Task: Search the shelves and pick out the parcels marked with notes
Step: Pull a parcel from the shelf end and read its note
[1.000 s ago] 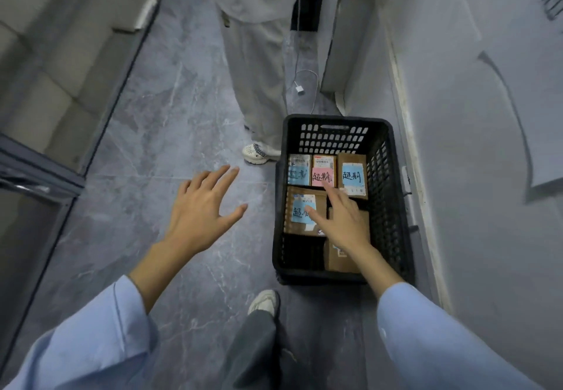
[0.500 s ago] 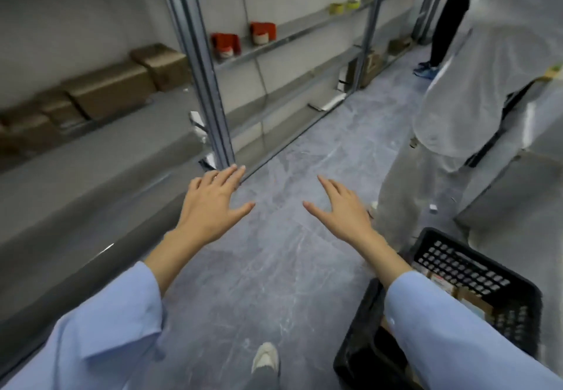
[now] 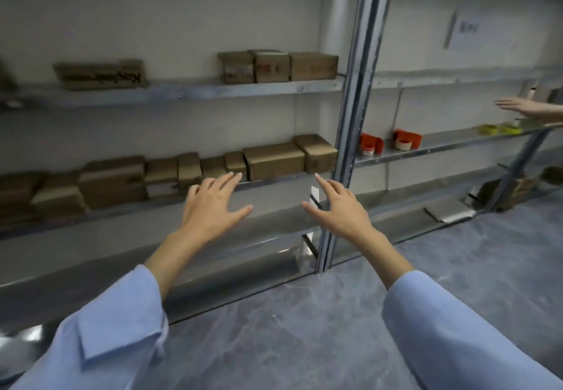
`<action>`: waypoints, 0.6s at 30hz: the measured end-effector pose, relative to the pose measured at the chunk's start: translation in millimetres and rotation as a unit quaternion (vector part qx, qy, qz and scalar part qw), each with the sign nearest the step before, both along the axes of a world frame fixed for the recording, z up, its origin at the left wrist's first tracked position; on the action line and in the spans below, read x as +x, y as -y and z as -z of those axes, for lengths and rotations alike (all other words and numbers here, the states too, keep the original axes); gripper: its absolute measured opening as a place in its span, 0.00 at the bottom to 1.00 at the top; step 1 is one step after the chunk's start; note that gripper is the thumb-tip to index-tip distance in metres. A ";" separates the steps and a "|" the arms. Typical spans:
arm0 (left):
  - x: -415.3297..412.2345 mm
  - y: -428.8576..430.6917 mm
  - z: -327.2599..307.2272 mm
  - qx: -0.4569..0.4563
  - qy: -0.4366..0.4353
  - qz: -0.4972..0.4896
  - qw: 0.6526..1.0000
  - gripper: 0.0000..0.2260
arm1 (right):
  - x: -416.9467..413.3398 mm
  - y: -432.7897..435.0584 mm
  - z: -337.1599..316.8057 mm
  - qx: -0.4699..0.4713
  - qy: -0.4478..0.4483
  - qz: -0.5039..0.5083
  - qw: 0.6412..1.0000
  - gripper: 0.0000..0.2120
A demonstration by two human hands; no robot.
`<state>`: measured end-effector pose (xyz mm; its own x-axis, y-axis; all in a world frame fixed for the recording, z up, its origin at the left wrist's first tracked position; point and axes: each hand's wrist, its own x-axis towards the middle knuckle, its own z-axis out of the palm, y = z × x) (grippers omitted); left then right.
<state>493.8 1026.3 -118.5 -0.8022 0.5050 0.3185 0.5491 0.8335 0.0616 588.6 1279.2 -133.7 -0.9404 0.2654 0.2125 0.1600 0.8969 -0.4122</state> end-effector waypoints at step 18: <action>-212.8 12.2 -101.7 0.062 -0.046 -0.067 0.995 0.34 | -249.1 8.9 -110.6 0.012 -0.093 -0.067 0.993 0.34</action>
